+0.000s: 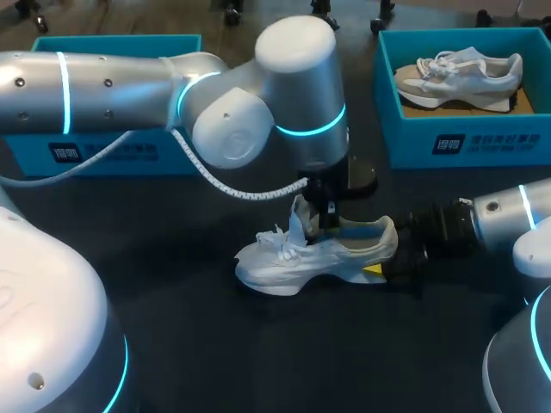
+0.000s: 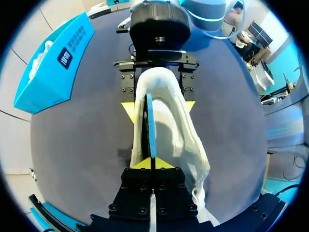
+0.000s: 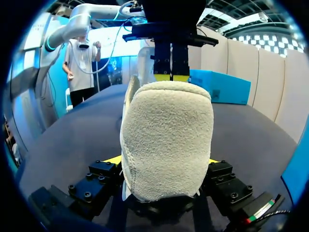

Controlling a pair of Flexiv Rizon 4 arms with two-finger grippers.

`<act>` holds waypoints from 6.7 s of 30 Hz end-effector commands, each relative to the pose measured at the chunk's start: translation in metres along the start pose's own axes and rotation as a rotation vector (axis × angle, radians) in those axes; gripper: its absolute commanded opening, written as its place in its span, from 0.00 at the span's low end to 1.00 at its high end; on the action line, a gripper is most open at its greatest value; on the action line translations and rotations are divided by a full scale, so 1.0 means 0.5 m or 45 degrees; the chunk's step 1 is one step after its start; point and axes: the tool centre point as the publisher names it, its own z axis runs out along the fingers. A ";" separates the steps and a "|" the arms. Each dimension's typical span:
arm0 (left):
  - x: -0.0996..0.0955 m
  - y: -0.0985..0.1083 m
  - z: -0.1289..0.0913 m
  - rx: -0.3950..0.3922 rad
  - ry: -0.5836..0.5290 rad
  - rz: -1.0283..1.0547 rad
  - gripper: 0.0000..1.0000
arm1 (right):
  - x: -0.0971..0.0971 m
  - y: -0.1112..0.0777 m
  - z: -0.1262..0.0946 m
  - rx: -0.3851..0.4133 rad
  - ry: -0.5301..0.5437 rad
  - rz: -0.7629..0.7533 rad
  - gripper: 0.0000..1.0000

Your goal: Take the shoe out of the shoebox, open the shoe tongue, remove and reinsert the insole, then place the shoe into the shoebox

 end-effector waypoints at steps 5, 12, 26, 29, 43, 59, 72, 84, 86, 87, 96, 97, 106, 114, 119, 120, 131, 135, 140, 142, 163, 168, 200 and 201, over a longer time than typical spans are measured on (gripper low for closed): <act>-0.002 0.011 -0.034 0.075 0.089 0.002 0.00 | 0.000 -0.008 0.005 0.004 -0.001 0.000 0.00; 0.010 -0.005 -0.056 0.133 0.078 -0.008 0.00 | 0.000 -0.008 0.005 0.004 -0.001 0.000 0.00; 0.024 -0.047 -0.089 0.225 0.089 0.021 0.00 | 0.000 -0.008 0.005 0.004 -0.001 0.000 0.00; 0.026 -0.039 -0.094 0.224 0.091 0.019 0.00 | 0.000 -0.008 0.005 0.004 -0.001 0.000 0.00; 0.048 -0.023 -0.116 0.270 0.064 0.027 0.00 | 0.000 -0.008 0.005 0.004 -0.001 0.000 0.00; 0.053 -0.064 -0.107 0.308 0.103 0.040 0.93 | 0.000 -0.008 0.005 0.004 -0.001 0.000 0.00; 0.078 -0.060 -0.099 0.371 0.092 0.094 0.94 | 0.000 -0.008 0.005 0.004 -0.001 0.000 0.00; 0.065 -0.078 -0.066 0.385 -0.031 0.044 0.72 | 0.000 -0.008 0.005 0.004 -0.001 0.000 0.00; 0.062 -0.084 -0.058 0.376 -0.037 0.045 0.67 | 0.000 -0.008 0.005 0.004 -0.001 0.000 0.00; 0.061 -0.086 -0.056 0.375 -0.038 0.044 0.66 | 0.000 -0.008 0.005 0.004 -0.001 0.000 0.00; 0.051 -0.094 -0.034 0.356 -0.059 0.043 0.55 | 0.000 -0.008 0.005 0.004 -0.001 0.000 0.00; 0.049 -0.094 -0.033 0.355 -0.058 0.042 0.49 | 0.000 -0.008 0.005 0.004 -0.001 0.000 0.00; 0.037 -0.104 -0.016 0.354 -0.047 0.016 0.41 | 0.000 -0.008 0.005 0.004 -0.001 0.000 0.00; 0.031 -0.100 -0.006 0.364 -0.016 0.001 0.00 | 0.000 -0.008 0.005 0.004 -0.001 0.000 0.00; 0.034 -0.104 -0.038 0.410 0.013 -0.012 0.00 | 0.000 -0.008 0.005 0.004 -0.001 0.000 0.00; 0.033 -0.108 -0.049 0.428 0.022 -0.021 0.00 | 0.000 -0.008 0.005 0.004 -0.001 0.000 0.00; 0.043 -0.155 -0.172 0.604 0.132 -0.023 0.00 | 0.000 -0.008 0.005 0.004 -0.001 0.000 0.00; 0.048 -0.174 -0.207 0.672 0.104 -0.046 0.00 | 0.000 -0.008 0.005 0.004 -0.001 0.000 0.00; 0.055 -0.200 -0.254 0.755 0.097 -0.063 0.00 | 0.000 -0.008 0.005 0.004 -0.001 0.000 0.00; 0.062 -0.213 -0.282 0.808 0.078 -0.078 0.00 | 0.000 -0.008 0.005 0.004 -0.001 0.000 0.00; 0.124 -0.328 -0.508 1.291 0.081 -0.065 0.00 | 0.000 -0.008 0.005 0.004 -0.001 0.000 0.00; 0.124 -0.328 -0.508 1.291 0.081 -0.065 0.00 | 0.000 -0.008 0.005 0.004 -0.001 0.000 0.00; 0.178 -0.300 -0.643 1.464 0.536 -0.388 0.00 | 0.000 -0.008 0.005 0.004 -0.001 0.000 0.00; 0.181 -0.299 -0.653 1.473 0.572 -0.423 0.00 | 0.000 -0.008 0.005 0.004 -0.001 0.000 0.00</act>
